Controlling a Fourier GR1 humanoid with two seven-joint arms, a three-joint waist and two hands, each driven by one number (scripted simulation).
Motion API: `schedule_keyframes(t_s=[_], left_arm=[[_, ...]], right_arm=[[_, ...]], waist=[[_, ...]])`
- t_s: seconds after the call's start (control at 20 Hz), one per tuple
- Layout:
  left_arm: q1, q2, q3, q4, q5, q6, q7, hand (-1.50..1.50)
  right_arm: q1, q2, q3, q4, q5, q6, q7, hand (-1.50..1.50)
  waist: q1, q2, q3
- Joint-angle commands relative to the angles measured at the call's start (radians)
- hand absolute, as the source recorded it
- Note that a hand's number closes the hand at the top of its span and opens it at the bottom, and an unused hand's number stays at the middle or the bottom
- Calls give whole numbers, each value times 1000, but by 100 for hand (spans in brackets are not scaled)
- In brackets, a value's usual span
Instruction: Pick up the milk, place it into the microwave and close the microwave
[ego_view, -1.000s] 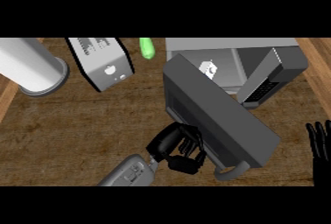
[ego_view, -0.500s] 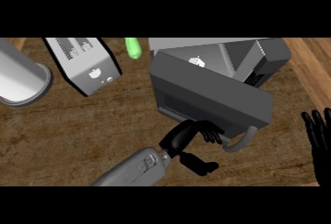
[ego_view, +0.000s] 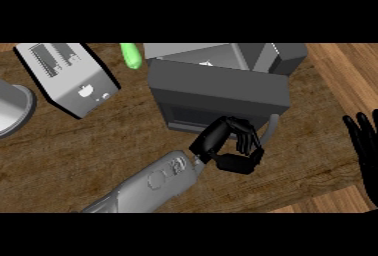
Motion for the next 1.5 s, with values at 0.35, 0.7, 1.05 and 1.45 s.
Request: schedule_keyframes(t_s=[0.35,0.7,1.05,1.45], left_arm=[[-183,-2,55,99,140,54,-41,150],[-270,-2,72,170,187,81,-54,150],[-338,-1,90,232,229,112,-53,150],[-338,0,93,235,275,146,-85,150]], right_arm=[[-44,-55,-6,-60,-76,41,75,-150],[-80,-89,-11,-83,-121,67,108,-150],[-93,-126,-25,-92,-149,83,139,-150],[-129,-173,-63,-92,-179,84,172,-150]], waist=[[-101,25,3],[-140,40,6],[-184,47,7],[-211,50,8]])
